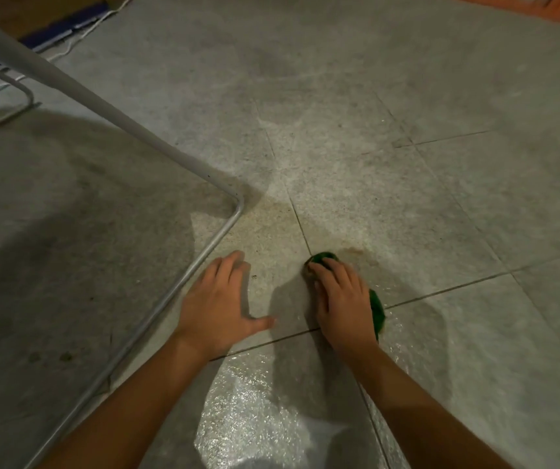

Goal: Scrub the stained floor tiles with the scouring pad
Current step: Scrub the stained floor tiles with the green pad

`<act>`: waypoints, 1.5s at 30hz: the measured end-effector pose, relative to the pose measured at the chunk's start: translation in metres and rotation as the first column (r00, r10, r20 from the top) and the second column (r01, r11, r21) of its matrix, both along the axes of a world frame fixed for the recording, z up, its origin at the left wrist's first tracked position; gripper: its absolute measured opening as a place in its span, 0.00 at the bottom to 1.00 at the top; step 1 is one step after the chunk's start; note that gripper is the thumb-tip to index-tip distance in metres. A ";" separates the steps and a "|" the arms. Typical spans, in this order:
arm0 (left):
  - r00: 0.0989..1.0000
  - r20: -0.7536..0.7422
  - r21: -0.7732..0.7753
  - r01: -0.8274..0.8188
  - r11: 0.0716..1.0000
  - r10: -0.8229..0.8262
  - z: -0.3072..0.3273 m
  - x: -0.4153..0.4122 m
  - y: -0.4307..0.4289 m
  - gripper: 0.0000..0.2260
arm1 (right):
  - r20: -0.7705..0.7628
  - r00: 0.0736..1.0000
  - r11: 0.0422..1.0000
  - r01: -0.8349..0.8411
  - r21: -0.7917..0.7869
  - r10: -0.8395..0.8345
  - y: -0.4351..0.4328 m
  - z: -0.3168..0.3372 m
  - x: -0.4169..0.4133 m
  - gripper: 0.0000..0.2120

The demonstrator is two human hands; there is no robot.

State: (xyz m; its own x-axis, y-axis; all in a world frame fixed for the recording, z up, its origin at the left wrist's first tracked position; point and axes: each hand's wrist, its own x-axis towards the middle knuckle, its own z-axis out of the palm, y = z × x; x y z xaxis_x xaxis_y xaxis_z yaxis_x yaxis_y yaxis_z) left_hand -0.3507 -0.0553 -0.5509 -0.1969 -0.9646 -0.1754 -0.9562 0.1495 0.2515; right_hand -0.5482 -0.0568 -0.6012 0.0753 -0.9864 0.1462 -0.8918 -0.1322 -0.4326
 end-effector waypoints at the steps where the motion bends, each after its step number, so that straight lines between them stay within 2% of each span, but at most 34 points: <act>1: 1.000 -0.025 0.007 0.012 1.000 -0.012 -0.002 -0.006 -0.004 0.49 | 0.006 1.000 1.000 0.014 -0.012 -0.014 0.004 0.000 -0.005 0.19; 3: 0.999 -0.042 0.100 0.000 0.995 0.004 -0.006 -0.018 -0.013 0.48 | 0.019 0.996 0.996 0.084 -0.043 -0.083 0.011 0.000 -0.019 0.19; 6: 0.999 0.032 0.204 -0.014 0.979 0.008 -0.010 -0.026 -0.024 0.50 | 0.045 0.970 0.967 0.243 -0.081 -0.240 0.016 -0.003 -0.045 0.15; 9: 0.997 0.075 0.212 -0.015 0.977 -0.001 -0.011 -0.027 -0.025 0.50 | 0.048 0.917 0.916 0.399 -0.045 -0.397 -0.001 -0.004 -0.062 0.14; 12: 0.997 0.071 0.202 -0.015 0.979 0.000 -0.010 -0.029 -0.024 0.50 | 0.052 0.876 0.877 0.480 0.020 -0.480 -0.029 0.004 -0.053 0.15; 14: 0.998 0.064 0.205 -0.020 0.979 0.007 -0.010 -0.029 -0.025 0.51 | 0.056 0.901 0.903 0.429 0.027 -0.430 -0.040 0.007 -0.039 0.15; 18: 0.998 0.051 0.198 -0.030 0.980 0.020 -0.009 -0.029 -0.024 0.50 | 0.049 0.992 0.993 0.120 -0.014 -0.119 -0.029 0.002 -0.019 0.17; 21: 0.998 0.057 0.184 -0.037 0.982 0.027 -0.010 -0.029 -0.024 0.50 | 0.045 0.998 0.999 -0.049 -0.010 0.050 -0.011 0.000 -0.032 0.19; 23: 0.998 0.060 0.174 -0.037 0.984 0.027 -0.011 -0.029 -0.024 0.50 | 0.035 0.995 0.996 -0.090 -0.016 0.090 -0.002 -0.001 -0.051 0.19; 27: 0.998 0.053 0.173 -0.039 0.984 0.030 -0.010 -0.028 -0.023 0.50 | 0.067 0.995 0.997 0.073 -0.031 -0.071 -0.008 -0.002 -0.075 0.20; 30: 0.998 0.064 0.183 -0.032 0.983 0.021 -0.008 -0.028 -0.023 0.51 | 0.042 0.958 0.958 0.285 -0.034 -0.283 -0.026 -0.002 -0.055 0.16; 32: 0.997 0.077 0.198 -0.025 0.980 0.009 -0.006 -0.029 -0.025 0.50 | 0.013 0.925 0.925 0.379 0.025 -0.380 -0.035 -0.001 -0.032 0.17; 34: 0.997 0.077 0.204 -0.013 0.979 -0.003 -0.003 -0.028 -0.029 0.48 | 0.014 0.945 0.944 0.325 0.050 -0.326 -0.036 0.002 -0.012 0.19; 37: 0.999 0.049 0.133 -0.002 0.991 -0.005 0.002 -0.018 -0.029 0.38 | 0.039 0.998 0.998 0.053 0.032 -0.055 -0.025 0.006 -0.006 0.24; 39: 1.000 0.012 0.071 -0.025 0.997 0.024 0.003 -0.006 -0.022 0.35 | 0.014 1.000 0.999 -0.017 0.049 0.016 -0.017 0.007 -0.020 0.25; 42: 1.000 0.004 0.038 -0.024 0.999 0.024 0.004 0.008 -0.004 0.38 | 0.020 0.993 0.993 0.114 0.013 -0.115 -0.014 0.003 -0.039 0.22; 45: 0.997 0.055 0.103 -0.053 0.993 0.047 0.001 0.018 0.007 0.40 | 0.086 0.970 0.974 0.225 0.025 -0.226 -0.033 0.002 -0.033 0.19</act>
